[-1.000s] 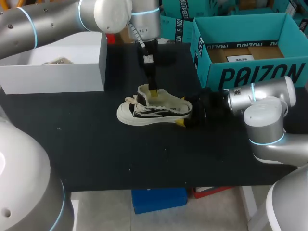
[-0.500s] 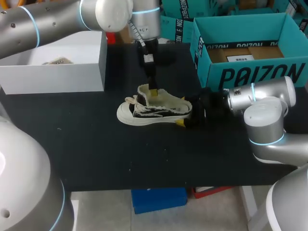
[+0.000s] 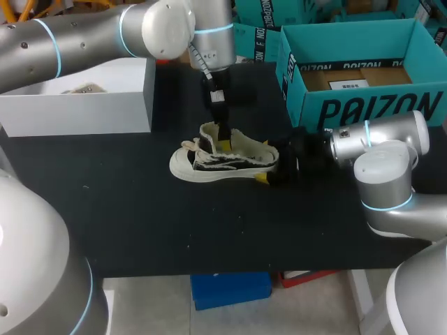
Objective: Take the shoe out of the shoebox, open the shoe tongue, remove and reinsert the insole, then place the shoe into the shoebox
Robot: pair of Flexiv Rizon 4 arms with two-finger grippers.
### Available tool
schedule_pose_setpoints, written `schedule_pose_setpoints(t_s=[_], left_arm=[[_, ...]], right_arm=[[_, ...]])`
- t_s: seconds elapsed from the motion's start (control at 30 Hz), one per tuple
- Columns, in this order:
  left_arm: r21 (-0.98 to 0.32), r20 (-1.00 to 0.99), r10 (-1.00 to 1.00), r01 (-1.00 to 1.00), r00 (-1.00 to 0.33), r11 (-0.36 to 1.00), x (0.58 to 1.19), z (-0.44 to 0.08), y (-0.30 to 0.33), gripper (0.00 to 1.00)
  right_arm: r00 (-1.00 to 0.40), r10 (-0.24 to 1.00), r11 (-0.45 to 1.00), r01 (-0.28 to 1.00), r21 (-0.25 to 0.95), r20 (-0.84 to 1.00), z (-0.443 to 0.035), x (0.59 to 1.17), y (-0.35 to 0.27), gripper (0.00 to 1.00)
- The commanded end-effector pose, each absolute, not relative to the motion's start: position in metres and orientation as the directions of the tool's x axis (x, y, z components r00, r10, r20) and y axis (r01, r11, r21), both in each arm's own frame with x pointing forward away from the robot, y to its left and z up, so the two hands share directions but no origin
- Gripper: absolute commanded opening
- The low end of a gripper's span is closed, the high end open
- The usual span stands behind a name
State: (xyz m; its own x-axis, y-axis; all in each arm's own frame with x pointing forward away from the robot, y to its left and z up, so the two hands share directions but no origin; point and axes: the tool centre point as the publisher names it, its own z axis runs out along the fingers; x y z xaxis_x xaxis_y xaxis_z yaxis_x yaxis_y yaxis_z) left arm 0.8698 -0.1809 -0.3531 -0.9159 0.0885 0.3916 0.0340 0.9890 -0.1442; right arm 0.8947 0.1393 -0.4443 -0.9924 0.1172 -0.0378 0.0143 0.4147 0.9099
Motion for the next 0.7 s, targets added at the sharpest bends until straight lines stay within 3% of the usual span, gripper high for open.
schedule_pose_setpoints(t_s=[0.03,0.7], left_arm=[[-0.115,0.384,0.088,0.047,-0.919,0.992,0.867,-0.363,-0.194,0.00],[-0.059,0.392,0.054,0.033,-0.919,0.998,0.862,-0.400,-0.194,0.00]], right_arm=[[-0.992,0.117,0.416,0.016,0.909,-0.036,-0.446,0.895,0.138,0.00],[-0.992,0.117,0.416,0.016,0.909,-0.036,-0.446,0.895,0.138,0.00]])
